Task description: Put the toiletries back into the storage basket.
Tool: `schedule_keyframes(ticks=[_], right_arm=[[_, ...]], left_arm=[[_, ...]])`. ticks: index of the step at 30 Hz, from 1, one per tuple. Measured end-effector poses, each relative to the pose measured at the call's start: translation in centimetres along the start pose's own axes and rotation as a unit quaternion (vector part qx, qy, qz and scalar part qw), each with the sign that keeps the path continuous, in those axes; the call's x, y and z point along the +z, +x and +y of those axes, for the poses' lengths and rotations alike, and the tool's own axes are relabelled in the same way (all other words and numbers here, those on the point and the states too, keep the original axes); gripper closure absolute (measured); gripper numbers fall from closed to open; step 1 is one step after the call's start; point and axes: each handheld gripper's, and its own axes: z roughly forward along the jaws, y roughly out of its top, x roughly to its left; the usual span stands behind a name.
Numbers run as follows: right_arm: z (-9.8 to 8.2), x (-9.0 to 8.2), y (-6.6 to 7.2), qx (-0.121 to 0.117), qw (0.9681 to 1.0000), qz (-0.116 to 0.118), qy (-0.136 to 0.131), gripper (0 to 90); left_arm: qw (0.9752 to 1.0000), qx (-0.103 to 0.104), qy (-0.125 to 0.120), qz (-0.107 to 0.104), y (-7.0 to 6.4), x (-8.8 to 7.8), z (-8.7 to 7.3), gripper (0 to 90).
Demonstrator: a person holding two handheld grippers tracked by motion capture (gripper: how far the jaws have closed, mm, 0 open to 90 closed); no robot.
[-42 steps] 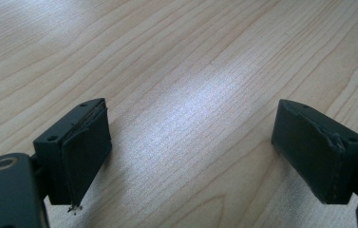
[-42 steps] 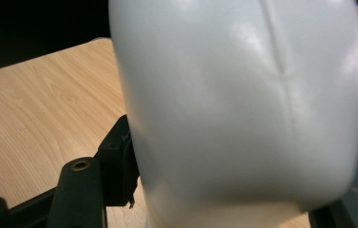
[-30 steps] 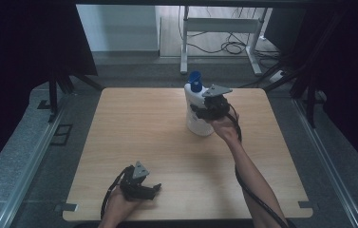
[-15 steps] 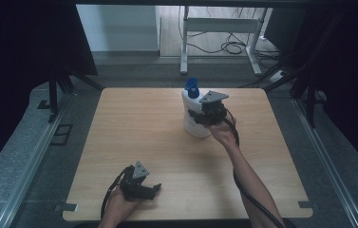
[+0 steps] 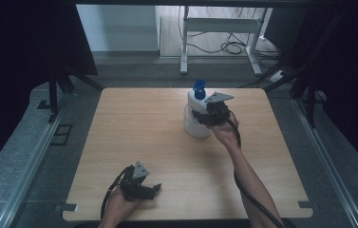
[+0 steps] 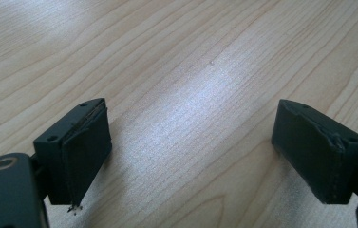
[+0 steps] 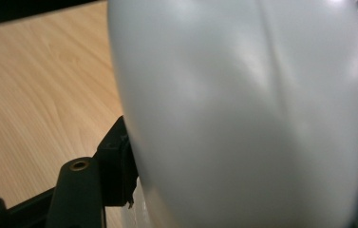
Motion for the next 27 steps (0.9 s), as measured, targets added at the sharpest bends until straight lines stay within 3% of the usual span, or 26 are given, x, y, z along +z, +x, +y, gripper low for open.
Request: schedule_keyframes(ticks=[11,16,27], right_arm=[[0.0,0.0,-0.8,0.030,0.9995,0.006,0.003,35.8],[0.4,-0.3,-1.0,0.043,0.9990,0.012,-0.001,29.3],[0.5,-1.0,-1.2,0.036,0.9993,0.008,-0.004,20.5]], left_arm=[[1.0000,0.000,0.000,0.000,0.0,0.0,0.0,12.2],[1.0000,0.000,-0.001,0.000,0.0,0.0,0.0,12.2],[1.0000,0.000,-0.001,0.000,0.0,0.0,0.0,12.2]])
